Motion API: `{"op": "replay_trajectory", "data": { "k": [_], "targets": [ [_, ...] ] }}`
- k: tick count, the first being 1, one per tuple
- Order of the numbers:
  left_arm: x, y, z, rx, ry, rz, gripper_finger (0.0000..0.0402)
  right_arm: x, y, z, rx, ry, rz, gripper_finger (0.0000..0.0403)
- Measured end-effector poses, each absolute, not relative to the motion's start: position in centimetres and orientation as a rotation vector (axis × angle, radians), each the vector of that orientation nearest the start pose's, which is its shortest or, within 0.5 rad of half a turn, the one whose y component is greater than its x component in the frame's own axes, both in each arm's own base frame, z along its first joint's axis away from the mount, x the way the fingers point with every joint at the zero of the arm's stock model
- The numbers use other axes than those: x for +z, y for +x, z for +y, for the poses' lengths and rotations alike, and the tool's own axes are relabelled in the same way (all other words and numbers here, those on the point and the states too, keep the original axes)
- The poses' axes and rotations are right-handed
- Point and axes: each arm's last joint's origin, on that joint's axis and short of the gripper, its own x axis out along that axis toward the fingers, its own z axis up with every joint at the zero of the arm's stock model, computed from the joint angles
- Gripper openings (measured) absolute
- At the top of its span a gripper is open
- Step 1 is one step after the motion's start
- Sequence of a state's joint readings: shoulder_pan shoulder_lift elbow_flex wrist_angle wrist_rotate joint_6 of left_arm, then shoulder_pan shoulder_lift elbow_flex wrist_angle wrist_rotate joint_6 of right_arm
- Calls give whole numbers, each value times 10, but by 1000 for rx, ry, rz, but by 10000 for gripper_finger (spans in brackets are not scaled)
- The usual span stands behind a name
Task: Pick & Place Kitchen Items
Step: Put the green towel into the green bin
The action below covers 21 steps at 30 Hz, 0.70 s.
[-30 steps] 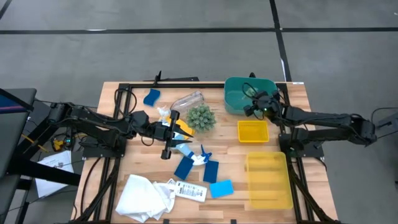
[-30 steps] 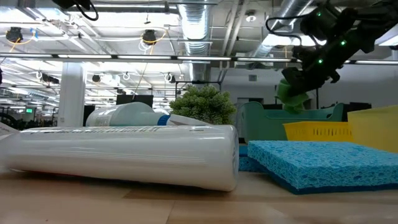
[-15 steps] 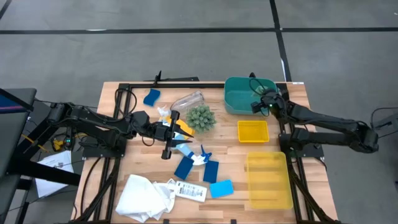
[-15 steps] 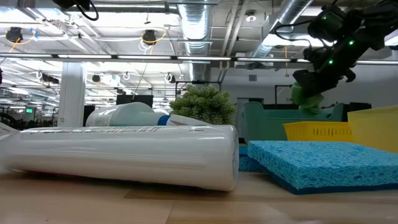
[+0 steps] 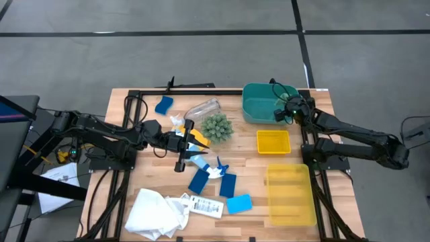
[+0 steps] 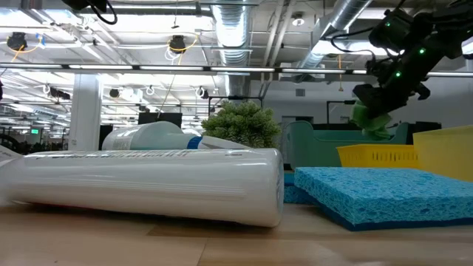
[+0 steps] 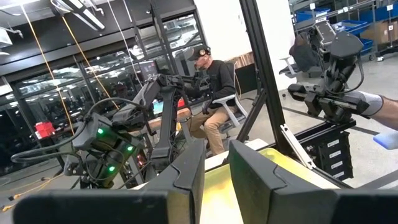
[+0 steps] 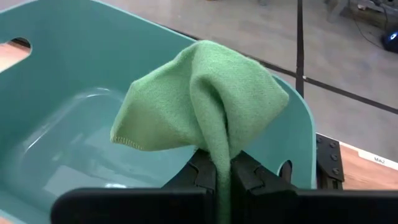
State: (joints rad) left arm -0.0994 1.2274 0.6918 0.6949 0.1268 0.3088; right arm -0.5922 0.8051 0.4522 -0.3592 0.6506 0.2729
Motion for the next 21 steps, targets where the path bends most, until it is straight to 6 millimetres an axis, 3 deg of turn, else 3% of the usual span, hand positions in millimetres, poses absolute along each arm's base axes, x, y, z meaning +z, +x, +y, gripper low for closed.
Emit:
{"op": "replay_trajectory", "data": {
  "k": [21],
  "targets": [
    [294,266,-30,-199,309,-193,72,206,120,-102,-1281,194,597,12]
  ]
}}
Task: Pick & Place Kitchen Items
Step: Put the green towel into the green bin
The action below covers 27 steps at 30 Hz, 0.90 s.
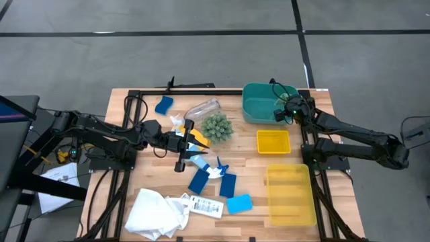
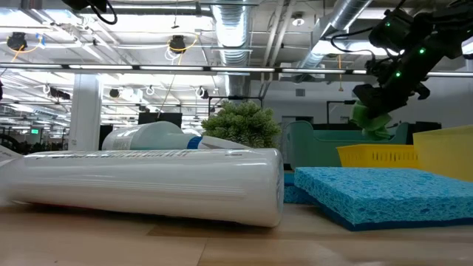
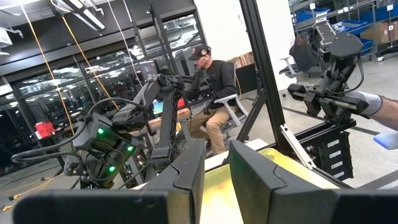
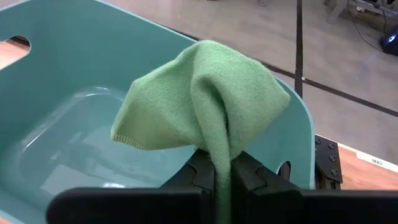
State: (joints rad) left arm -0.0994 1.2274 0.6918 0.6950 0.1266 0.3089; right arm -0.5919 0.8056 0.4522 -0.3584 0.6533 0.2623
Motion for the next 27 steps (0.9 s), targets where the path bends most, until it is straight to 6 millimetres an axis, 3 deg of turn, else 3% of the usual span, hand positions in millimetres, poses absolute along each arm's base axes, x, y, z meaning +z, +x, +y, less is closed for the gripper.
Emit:
{"op": "replay_trajectory", "data": {
  "k": [13,27],
  "targets": [
    [294,266,-30,-199,309,-193,72,206,120,-102,-1277,188,601,18],
    [293,266,-30,-200,309,-186,72,206,123,-98,-1251,173,602,144]
  ]
}}
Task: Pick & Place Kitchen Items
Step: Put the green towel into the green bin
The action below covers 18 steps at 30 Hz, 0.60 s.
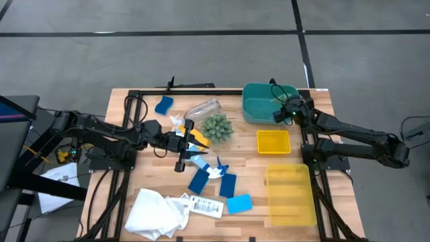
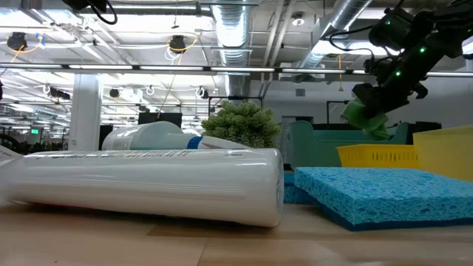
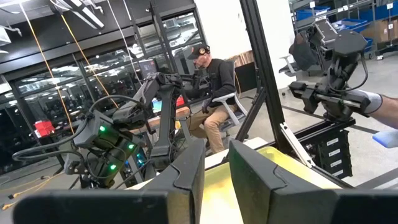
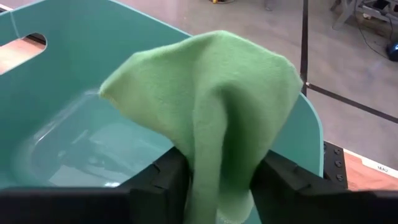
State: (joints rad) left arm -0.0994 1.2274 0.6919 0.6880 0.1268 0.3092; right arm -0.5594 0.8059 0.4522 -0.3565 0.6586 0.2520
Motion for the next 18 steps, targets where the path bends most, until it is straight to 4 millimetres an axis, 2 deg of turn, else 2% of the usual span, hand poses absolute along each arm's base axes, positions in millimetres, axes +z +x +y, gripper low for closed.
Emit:
{"op": "replay_trajectory", "data": {
  "k": [13,18],
  "targets": [
    [293,266,-30,-200,309,-186,72,208,125,-98,-1247,176,575,243],
    [293,266,-30,-200,309,-186,72,208,125,-98,-1245,177,573,265]
  ]
}}
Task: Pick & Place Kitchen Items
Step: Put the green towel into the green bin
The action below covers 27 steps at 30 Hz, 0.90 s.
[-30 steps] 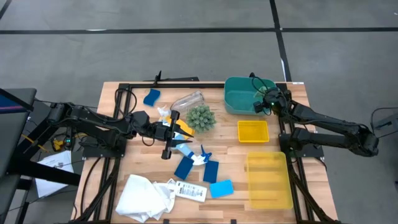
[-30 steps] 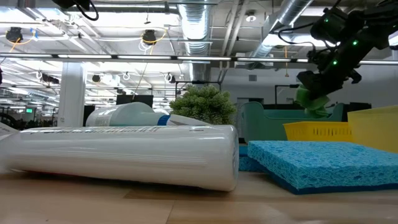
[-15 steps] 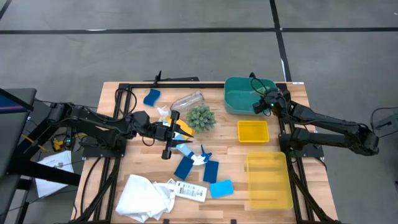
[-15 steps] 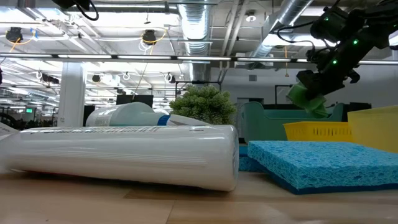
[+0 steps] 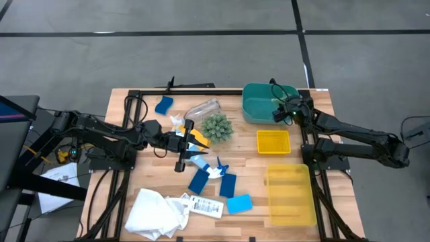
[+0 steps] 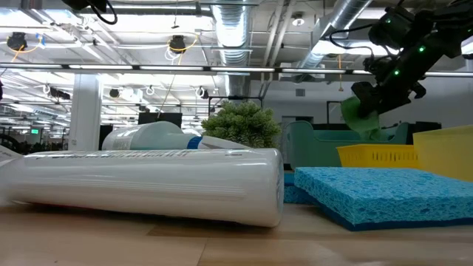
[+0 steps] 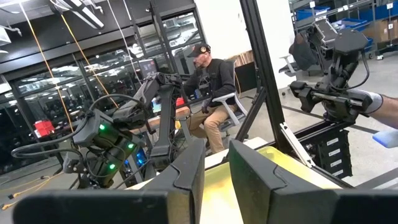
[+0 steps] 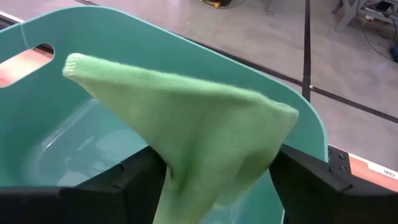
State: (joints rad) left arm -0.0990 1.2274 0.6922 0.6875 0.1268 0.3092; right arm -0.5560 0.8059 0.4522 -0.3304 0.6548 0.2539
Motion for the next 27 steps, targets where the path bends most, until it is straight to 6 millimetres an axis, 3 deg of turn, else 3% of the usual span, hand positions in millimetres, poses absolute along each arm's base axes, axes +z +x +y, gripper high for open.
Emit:
{"op": "replay_trajectory", "data": {
  "k": [16,27],
  "targets": [
    [293,266,-30,-200,309,-185,72,214,134,-92,-1176,152,507,271],
    [292,266,-30,-202,309,-175,72,214,134,-92,-1196,141,502,325]
  ]
}}
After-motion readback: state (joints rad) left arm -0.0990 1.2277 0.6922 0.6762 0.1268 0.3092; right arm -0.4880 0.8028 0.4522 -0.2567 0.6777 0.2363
